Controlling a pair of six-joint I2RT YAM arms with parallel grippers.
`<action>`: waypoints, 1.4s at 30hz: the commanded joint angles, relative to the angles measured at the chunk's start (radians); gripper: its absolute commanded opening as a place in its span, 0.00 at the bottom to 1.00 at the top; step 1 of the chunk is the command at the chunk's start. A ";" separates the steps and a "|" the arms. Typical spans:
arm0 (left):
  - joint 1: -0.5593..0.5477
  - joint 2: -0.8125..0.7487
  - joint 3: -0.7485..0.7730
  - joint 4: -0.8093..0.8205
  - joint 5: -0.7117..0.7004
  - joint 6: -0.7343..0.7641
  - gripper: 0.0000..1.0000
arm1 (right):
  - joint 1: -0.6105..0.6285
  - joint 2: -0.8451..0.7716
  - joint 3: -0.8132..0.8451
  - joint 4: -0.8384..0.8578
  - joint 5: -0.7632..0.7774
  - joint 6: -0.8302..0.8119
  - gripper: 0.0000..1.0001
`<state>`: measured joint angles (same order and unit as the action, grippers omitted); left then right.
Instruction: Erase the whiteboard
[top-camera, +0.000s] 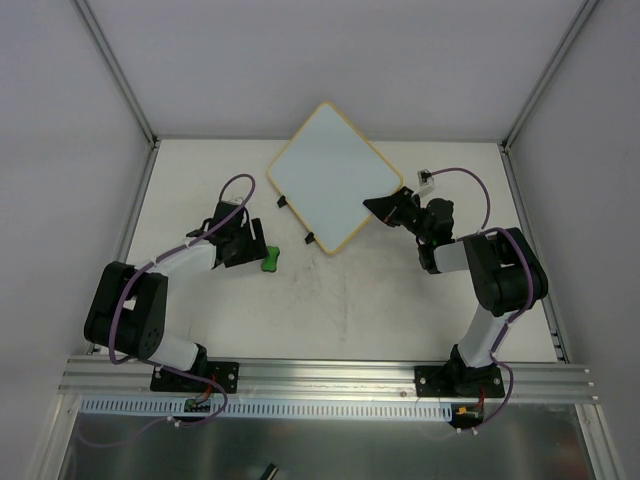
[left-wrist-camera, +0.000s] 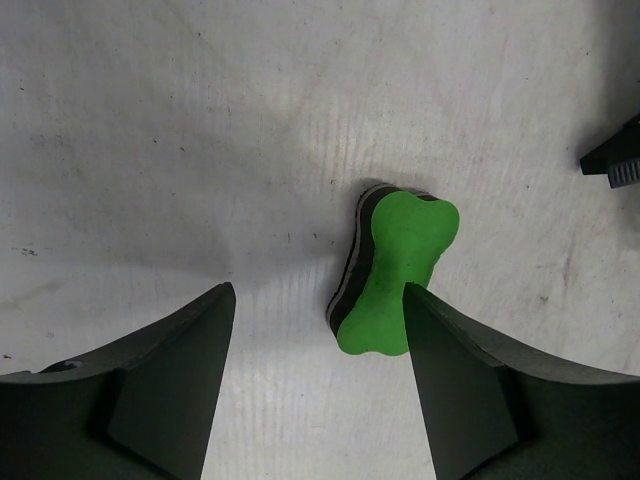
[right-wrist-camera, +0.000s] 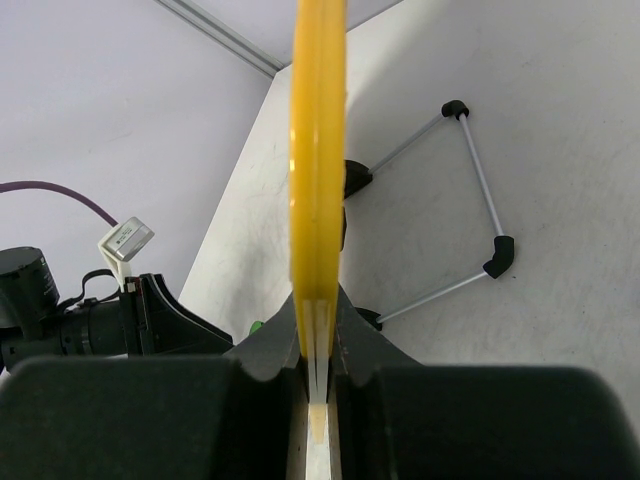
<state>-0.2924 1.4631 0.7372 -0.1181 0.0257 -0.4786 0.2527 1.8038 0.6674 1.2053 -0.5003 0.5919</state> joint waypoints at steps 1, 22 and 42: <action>0.010 -0.012 -0.010 -0.015 0.022 0.018 0.68 | 0.025 -0.015 0.008 0.045 -0.072 -0.027 0.05; 0.010 -0.050 -0.025 -0.015 0.006 0.031 0.69 | 0.019 -0.018 0.001 0.046 -0.067 -0.032 0.68; 0.009 -0.204 -0.059 -0.014 -0.018 0.009 0.72 | -0.041 -0.170 -0.156 0.033 0.037 -0.006 0.99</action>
<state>-0.2924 1.3308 0.6907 -0.1188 0.0235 -0.4637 0.2295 1.7279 0.5526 1.2057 -0.5079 0.5762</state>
